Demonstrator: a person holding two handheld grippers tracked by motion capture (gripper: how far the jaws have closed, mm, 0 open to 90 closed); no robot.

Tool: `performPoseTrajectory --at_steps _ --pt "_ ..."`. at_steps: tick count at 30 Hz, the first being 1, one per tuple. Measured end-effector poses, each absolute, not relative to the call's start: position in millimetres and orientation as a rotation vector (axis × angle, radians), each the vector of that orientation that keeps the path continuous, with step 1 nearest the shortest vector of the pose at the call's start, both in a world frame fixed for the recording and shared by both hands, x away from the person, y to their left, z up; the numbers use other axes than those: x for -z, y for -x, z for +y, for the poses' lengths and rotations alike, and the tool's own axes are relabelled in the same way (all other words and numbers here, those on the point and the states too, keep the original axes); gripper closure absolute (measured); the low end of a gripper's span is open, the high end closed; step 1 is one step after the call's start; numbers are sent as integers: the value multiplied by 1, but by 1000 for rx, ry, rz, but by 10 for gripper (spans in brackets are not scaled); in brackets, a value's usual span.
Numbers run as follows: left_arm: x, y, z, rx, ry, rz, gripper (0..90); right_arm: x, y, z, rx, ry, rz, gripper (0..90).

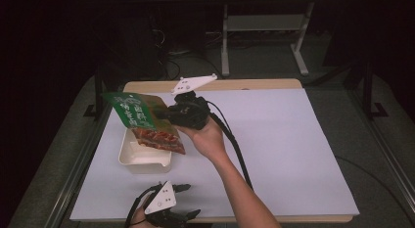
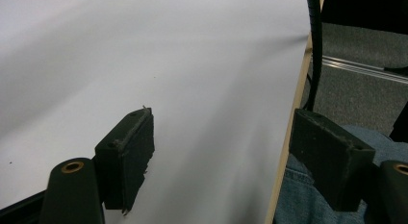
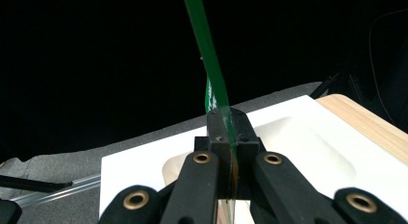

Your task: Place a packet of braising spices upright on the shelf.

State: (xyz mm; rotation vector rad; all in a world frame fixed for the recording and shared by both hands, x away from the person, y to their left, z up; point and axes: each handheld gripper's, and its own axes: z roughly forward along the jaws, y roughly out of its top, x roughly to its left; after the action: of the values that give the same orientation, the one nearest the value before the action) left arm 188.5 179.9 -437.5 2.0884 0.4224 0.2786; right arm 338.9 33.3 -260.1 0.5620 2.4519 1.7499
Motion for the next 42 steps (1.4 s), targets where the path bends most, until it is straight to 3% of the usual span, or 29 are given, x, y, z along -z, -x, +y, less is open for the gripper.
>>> performPoseTrajectory --at_steps 23,42 --pt "437 -188 181 -287 -2094 413 235 289 -345 75 -1781 -598 2488 900" --pt "438 -187 178 -290 -2104 395 235 322 -352 77 -1861 -787 2414 900"
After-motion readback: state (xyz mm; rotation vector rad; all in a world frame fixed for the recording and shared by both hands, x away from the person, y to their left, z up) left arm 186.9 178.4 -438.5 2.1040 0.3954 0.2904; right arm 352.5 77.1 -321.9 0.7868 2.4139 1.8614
